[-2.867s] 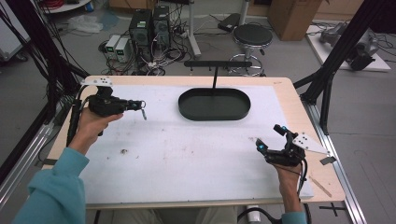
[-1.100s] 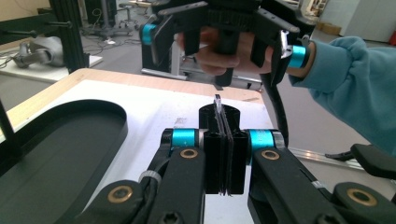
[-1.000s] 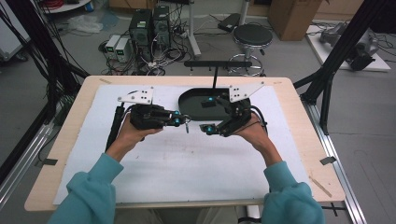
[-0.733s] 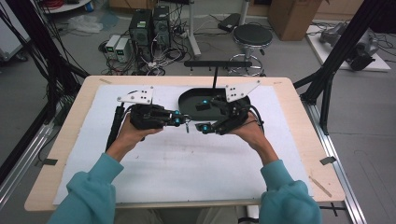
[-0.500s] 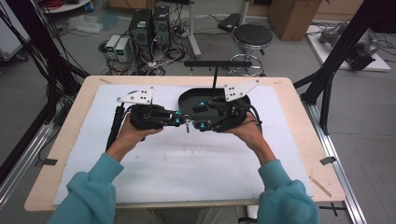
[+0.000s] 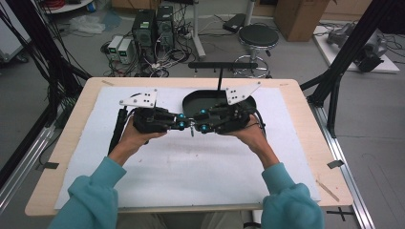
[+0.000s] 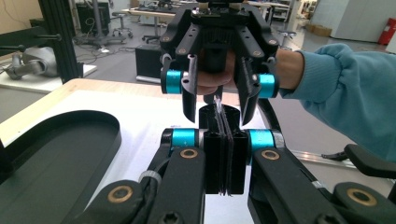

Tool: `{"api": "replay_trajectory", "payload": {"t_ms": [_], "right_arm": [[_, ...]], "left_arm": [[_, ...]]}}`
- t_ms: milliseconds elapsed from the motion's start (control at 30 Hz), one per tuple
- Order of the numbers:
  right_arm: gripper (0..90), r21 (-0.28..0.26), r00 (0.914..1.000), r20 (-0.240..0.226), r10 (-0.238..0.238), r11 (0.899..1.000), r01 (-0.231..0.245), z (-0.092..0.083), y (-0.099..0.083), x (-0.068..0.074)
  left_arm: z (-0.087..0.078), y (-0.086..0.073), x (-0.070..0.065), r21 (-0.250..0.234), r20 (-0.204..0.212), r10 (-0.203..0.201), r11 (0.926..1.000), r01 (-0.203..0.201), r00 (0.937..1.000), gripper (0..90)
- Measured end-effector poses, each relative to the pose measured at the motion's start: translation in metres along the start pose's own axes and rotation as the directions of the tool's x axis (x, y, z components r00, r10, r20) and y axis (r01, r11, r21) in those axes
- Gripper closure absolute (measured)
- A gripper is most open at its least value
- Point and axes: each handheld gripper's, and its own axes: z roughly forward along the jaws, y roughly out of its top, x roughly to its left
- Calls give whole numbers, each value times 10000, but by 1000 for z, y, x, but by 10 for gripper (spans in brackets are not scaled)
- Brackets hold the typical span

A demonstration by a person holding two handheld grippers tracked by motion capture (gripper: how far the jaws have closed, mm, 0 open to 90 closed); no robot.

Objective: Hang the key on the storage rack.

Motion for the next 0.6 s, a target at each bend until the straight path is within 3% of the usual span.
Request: {"api": "replay_trajectory", "payload": {"t_ms": [367, 500, 600], "right_arm": [[734, 53, 10000, -42, -4, 10000, 4, 2, 1, 2], [793, 139, 9997, 51, -225, 9997, 225, 3, 2, 3], [855, 162, 9998, 110, -134, 9998, 132, 2, 2, 3]], "left_arm": [[-1, 0, 1, 63, -43, 72, 10000, -71, 10000, 884], [-1, 0, 0, 37, 60, 51, 10000, -51, 10000, 884], [0, 0, -1, 45, 105, 139, 9999, -140, 9998, 884]]}}
